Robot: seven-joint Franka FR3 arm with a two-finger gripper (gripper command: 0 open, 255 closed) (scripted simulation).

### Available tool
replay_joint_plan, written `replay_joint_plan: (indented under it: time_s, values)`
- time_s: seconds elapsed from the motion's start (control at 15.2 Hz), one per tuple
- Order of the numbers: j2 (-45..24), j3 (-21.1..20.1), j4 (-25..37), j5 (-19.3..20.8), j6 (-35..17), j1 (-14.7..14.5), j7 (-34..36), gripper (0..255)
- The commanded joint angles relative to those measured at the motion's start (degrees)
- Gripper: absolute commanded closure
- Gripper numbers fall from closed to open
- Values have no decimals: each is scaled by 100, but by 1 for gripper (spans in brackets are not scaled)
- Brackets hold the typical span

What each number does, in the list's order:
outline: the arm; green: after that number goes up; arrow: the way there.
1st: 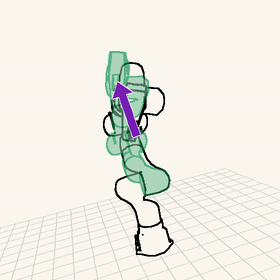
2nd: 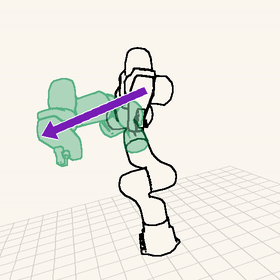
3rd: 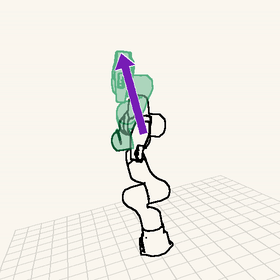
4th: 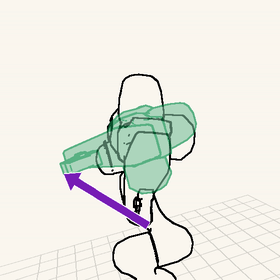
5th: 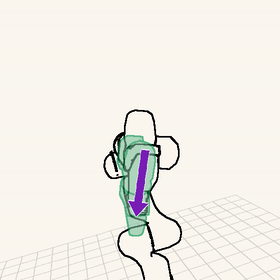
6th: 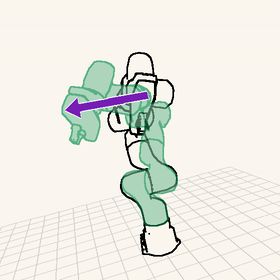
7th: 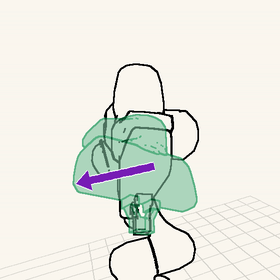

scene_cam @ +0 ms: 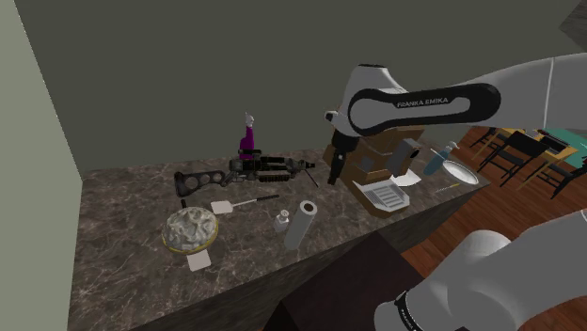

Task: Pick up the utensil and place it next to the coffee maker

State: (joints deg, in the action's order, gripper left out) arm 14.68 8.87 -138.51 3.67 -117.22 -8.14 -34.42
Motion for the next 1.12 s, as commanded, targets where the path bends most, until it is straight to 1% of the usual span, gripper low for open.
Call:
replay_joint_plan:
  time_s: [0.0,0.53,1.06]
  values:
    - [-430,25,113,-17,-359,-68,-303,0]
    - [-2167,-75,927,-187,-1411,-245,-1401,0]
    - [-3820,-389,2071,-217,-2072,-301,-2289,0]
